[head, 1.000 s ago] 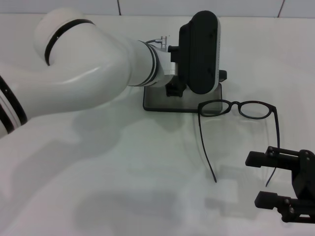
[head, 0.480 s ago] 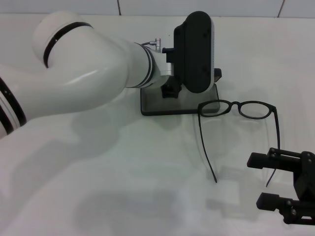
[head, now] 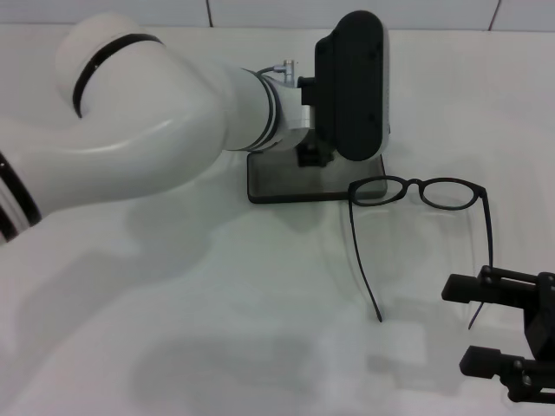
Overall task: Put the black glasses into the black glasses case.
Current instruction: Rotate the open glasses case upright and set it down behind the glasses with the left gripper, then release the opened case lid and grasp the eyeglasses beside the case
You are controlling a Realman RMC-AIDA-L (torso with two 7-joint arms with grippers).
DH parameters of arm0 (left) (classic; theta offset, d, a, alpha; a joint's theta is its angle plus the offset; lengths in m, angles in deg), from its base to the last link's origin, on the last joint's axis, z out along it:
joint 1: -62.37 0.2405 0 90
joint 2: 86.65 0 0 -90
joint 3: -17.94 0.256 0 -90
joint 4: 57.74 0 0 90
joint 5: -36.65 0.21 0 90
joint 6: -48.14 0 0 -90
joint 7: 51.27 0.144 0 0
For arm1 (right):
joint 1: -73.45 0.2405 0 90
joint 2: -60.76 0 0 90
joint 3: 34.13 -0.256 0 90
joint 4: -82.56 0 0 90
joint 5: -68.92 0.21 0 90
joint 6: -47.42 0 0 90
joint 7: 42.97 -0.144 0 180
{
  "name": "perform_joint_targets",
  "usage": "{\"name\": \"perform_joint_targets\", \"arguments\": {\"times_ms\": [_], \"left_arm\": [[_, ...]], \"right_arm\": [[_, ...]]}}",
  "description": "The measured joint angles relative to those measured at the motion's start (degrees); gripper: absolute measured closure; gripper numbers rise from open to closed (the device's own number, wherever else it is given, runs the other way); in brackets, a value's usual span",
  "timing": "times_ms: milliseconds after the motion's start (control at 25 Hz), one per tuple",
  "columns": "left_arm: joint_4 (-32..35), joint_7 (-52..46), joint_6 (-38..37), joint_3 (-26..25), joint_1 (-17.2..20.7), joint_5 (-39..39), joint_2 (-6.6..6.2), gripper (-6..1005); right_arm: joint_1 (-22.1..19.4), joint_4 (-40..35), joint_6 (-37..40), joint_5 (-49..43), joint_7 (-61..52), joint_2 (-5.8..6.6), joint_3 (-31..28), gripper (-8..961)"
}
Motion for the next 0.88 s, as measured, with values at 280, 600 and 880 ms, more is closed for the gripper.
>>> {"name": "perform_joint_targets", "arguments": {"times_ms": [280,600,880], "left_arm": [[13.51,1.59,-5.26,-2.07,6.27,0.47,-0.26,521],[33.09,-11.51,-4.03,-7.94,18.63,-0.93,-0.17,558],[36.99,-5.28,-6.29,-17.76,28.81,-33.06,-0.54,701]], "right_arm": [[-1.2,-6.4,-3.14,-0.48,-3.96,1.73,-0.05,265],[-2.43,-33.65,-8.92,-14.83,-21.93,2.68,-9.0,264],[7.3,-46.98,-7.05,-26.46,-38.42,5.59,-10.8,264]]}}
